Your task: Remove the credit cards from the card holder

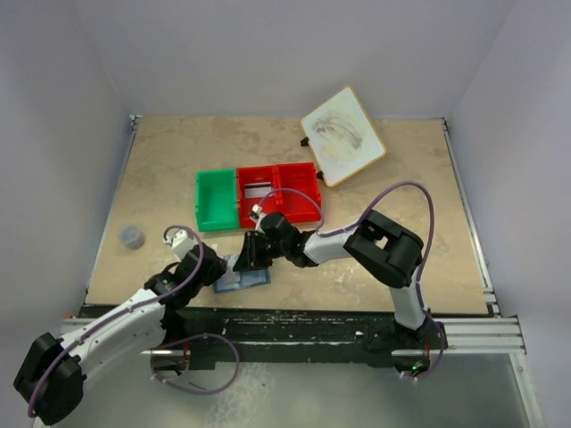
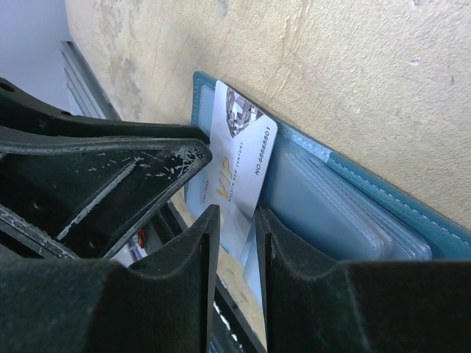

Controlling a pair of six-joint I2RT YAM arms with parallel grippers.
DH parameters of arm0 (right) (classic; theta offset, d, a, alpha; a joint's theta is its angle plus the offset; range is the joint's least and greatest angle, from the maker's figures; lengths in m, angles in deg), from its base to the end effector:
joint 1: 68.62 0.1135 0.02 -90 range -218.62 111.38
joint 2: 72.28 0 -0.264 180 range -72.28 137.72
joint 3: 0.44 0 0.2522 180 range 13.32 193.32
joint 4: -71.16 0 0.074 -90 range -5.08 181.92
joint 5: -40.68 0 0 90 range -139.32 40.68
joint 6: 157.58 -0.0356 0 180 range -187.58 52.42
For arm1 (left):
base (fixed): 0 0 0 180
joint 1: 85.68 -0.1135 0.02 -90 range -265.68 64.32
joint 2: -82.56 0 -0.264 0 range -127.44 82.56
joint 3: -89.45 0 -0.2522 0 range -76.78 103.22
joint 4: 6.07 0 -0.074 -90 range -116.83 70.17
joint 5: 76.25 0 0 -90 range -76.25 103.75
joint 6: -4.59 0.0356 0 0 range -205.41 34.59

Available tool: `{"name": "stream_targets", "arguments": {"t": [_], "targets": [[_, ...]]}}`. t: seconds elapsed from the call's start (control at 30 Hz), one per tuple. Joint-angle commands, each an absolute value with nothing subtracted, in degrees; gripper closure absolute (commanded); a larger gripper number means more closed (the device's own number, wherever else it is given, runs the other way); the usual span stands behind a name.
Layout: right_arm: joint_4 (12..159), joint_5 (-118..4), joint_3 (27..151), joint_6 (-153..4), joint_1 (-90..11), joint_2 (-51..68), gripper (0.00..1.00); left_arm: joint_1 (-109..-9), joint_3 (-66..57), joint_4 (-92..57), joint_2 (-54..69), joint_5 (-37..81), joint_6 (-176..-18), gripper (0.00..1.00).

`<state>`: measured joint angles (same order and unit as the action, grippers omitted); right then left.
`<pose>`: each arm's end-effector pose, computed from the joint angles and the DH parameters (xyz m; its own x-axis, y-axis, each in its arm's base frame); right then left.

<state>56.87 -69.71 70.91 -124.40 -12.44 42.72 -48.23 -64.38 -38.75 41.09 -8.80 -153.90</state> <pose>0.2166 0.3456 0.1260 -0.9426 0.0026 -0.3340 -0.2903 0.4884 0.8229 0.1171 -0.0725 0.1424 -0.5491 -0.6617 -0.5105 -0.4175 0.7463 -0.5183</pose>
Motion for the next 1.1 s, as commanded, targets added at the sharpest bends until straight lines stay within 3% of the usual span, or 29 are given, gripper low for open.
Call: {"name": "stream_targets", "arguments": {"t": [0.0,0.2,0.53,0.63,0.67,0.73,1.07], "targets": [[56.23,-71.28,69.22,-127.20,-12.65,44.11,0.71,-48.53,-67.20,-39.50,39.68,-7.30,-155.26,0.70],[51.98,-70.17,66.76,-130.80,-13.13,43.63,0.79,-48.51,-68.47,-39.96,42.37,-6.61,-156.20,0.73],[45.41,-70.95,67.01,-134.72,-13.46,45.19,0.76,-48.51,-69.39,-38.17,42.76,-4.65,-155.54,0.80],[45.53,-70.75,67.61,-134.69,-13.49,45.58,0.82,-48.51,-69.49,-38.18,42.98,-4.45,-155.60,0.81],[45.66,-70.55,67.67,-134.50,-13.49,45.46,0.88,-48.51,-69.50,-38.36,43.04,-4.49,-155.63,0.81],[46.72,-69.54,67.58,-134.05,-13.47,44.74,1.00,-48.52,-69.35,-39.09,43.35,-4.97,-155.63,0.81],[55.35,-61.45,65.89,-126.66,-13.45,33.58,1.00,-48.51,-63.53,-44.92,47.03,-10.41,-154.06,0.71]]}}
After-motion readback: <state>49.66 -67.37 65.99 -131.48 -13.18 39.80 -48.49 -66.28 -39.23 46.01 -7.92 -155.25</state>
